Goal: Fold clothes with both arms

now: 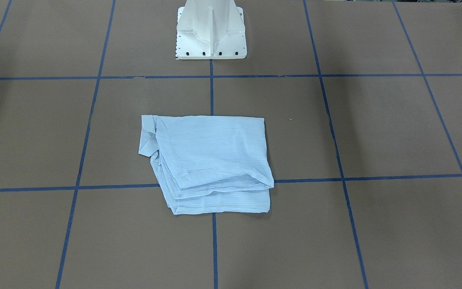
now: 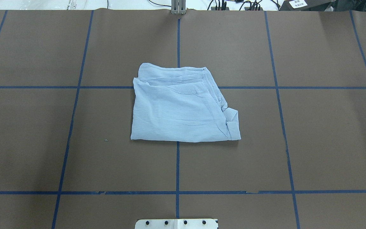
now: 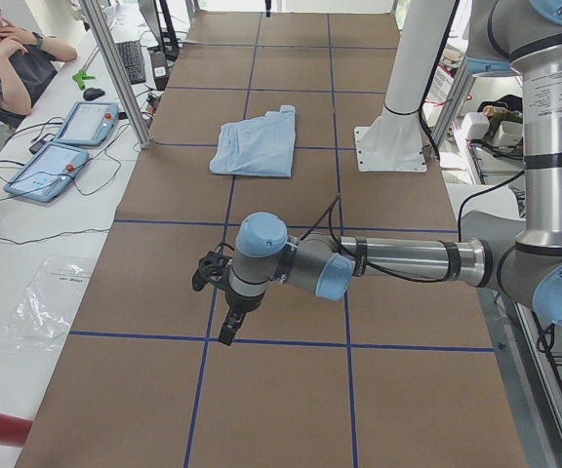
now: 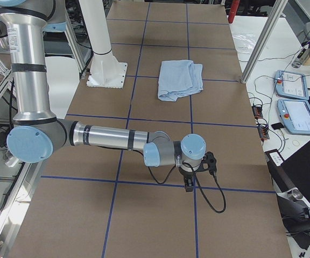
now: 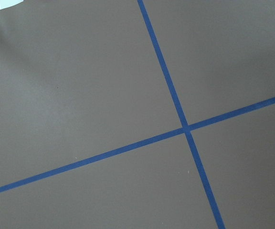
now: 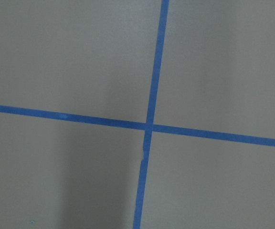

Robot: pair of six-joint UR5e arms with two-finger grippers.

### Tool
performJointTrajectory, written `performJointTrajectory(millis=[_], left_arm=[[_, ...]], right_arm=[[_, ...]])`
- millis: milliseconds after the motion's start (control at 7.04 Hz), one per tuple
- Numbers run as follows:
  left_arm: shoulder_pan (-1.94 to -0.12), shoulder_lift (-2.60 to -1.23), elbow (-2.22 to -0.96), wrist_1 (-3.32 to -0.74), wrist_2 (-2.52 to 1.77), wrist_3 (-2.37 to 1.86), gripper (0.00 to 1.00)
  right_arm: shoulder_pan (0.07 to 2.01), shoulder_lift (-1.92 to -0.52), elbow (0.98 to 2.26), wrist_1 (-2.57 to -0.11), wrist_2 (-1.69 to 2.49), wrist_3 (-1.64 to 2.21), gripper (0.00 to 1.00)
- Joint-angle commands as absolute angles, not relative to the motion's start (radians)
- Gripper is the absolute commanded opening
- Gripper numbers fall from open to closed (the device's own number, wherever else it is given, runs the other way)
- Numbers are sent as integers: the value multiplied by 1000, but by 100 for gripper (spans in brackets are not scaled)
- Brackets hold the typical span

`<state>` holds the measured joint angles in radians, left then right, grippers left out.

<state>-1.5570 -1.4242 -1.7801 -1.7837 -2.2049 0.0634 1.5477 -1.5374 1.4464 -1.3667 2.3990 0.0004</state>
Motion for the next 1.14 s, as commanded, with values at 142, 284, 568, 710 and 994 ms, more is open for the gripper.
performJointTrajectory(millis=[142,284,568,710,994], left_arm=[[-1555,-1436,-1717,-1643,-2209,66,100],[-1555,-1436,-1686,-1675,-2224,66,100],[-1555,-1436,-1692,-1680,-2334,55,100],[-1555,-1436,-1695,-1677,-2350,54,100],[-1555,-1436,-1697,-1675,-2407,11,100]], right_arm=[[1629,-1592,1545,-1478,2439,3,100],[1629,-1623,1604,-1523,2439,3,100],[1629,-1634,1598,-1517,2439,3,100],[1629,-1640,1597,-1516,2434,3,100],[1629,-1638,1615,-1517,2437,23,100]])
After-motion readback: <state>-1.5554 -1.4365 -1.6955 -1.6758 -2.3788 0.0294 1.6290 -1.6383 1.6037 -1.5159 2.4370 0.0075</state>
